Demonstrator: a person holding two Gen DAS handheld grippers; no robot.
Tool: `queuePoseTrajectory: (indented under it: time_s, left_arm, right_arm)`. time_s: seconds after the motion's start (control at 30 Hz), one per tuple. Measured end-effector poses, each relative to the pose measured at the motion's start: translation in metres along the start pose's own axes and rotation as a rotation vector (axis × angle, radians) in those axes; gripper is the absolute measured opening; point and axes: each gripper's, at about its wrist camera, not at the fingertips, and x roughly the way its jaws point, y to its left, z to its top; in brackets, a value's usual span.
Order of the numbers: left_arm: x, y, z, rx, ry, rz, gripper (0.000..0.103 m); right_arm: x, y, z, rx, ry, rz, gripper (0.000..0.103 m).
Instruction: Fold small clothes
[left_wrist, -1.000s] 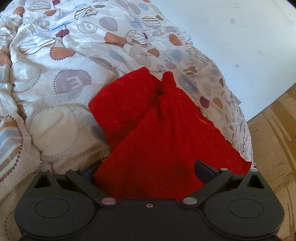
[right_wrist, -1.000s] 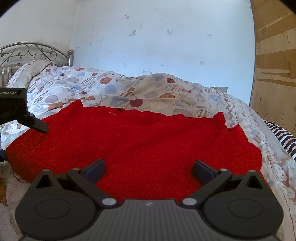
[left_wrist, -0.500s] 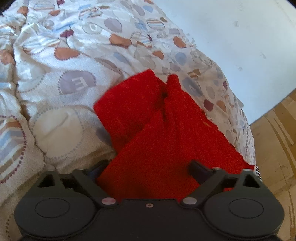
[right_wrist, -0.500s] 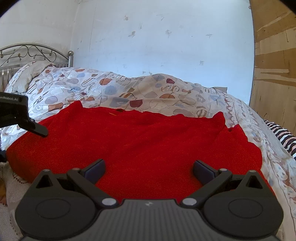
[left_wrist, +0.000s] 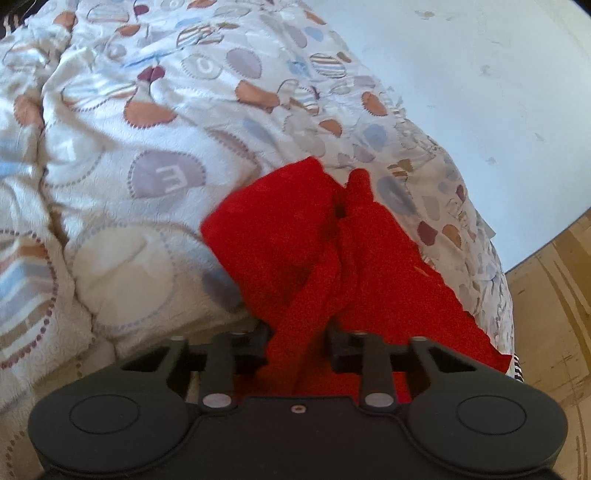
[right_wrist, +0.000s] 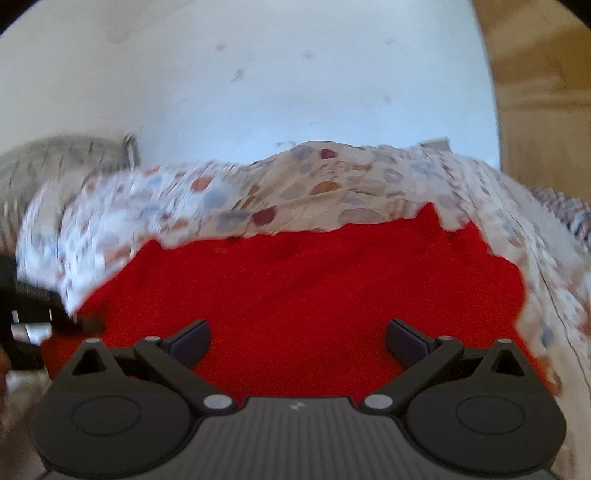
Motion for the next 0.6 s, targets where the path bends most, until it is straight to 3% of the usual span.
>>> queuePoseTrajectory:
  time_s: [0.17, 0.27, 0.43, 0.5, 0.6]
  left_arm:
    - [0.002, 0.001, -0.001, -0.012, 0.002, 0.006, 0.030]
    - [0.006, 0.011, 0.001, -0.072, 0.014, -0.001, 0.048]
    - [0.010, 0.017, 0.005, -0.094, -0.009, -0.018, 0.060]
    - [0.013, 0.021, 0.006, -0.105, -0.006, -0.026, 0.060]
    - [0.014, 0.023, 0.006, -0.113, -0.018, -0.047, 0.038]
  right_arm:
    - [-0.024, -0.025, 0.007, 0.019, 0.011, -0.013, 0.103]
    - [-0.032, -0.031, 0.001, -0.010, 0.021, -0.001, 0.103]
    - [-0.036, -0.027, -0.011, -0.055, 0.010, 0.006, 0.103]
    - [-0.034, -0.024, -0.013, -0.069, 0.011, -0.006, 0.103]
    - [-0.033, -0.023, -0.015, -0.067, 0.008, -0.001, 0.103]
